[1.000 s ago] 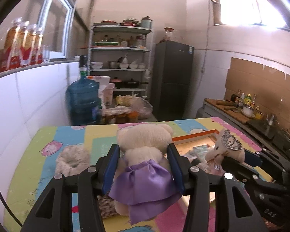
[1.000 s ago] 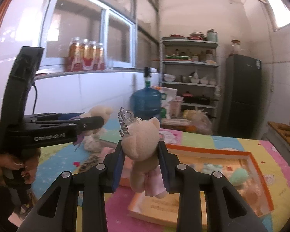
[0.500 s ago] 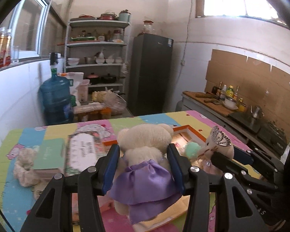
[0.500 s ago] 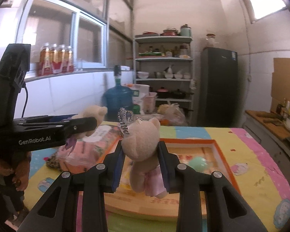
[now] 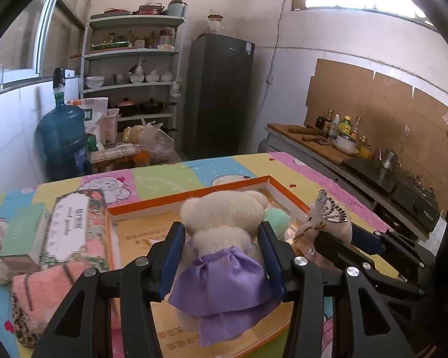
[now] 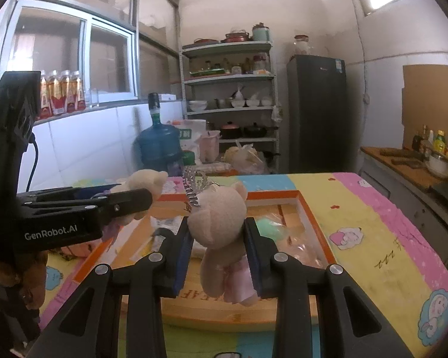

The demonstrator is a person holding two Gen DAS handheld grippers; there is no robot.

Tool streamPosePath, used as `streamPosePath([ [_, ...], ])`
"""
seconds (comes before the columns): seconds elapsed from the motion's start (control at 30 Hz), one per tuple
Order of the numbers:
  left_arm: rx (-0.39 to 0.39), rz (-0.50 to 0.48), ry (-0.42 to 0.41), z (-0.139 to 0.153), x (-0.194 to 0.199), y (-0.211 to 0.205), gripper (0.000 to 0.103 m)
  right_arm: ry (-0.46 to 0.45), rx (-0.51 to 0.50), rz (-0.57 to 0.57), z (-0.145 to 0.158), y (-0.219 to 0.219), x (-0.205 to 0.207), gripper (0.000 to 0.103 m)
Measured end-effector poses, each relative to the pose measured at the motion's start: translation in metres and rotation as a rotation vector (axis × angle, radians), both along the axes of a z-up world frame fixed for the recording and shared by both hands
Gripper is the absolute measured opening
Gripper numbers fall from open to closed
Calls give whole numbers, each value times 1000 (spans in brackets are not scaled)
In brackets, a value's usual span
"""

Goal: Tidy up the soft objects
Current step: 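Carry both teddy bears over the GOLDENLEAF box with both grippers, then open both grippers to drop the two teddy bears into the box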

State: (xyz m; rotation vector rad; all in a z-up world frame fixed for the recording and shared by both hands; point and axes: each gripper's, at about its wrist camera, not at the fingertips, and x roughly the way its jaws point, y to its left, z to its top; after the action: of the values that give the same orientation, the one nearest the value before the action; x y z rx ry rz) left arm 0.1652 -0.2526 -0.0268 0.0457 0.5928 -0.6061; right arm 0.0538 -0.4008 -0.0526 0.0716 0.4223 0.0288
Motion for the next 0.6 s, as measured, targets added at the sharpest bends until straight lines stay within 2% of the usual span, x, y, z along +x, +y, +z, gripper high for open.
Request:
streamPosePath([
  [0.37,41,-42,55,-29,9,-37,51,48,25,-35,-16,-24,9,35],
  [0.6,66,-52,99,-47,18,-49,51,59,55,-15,-23,-30,16,35],
])
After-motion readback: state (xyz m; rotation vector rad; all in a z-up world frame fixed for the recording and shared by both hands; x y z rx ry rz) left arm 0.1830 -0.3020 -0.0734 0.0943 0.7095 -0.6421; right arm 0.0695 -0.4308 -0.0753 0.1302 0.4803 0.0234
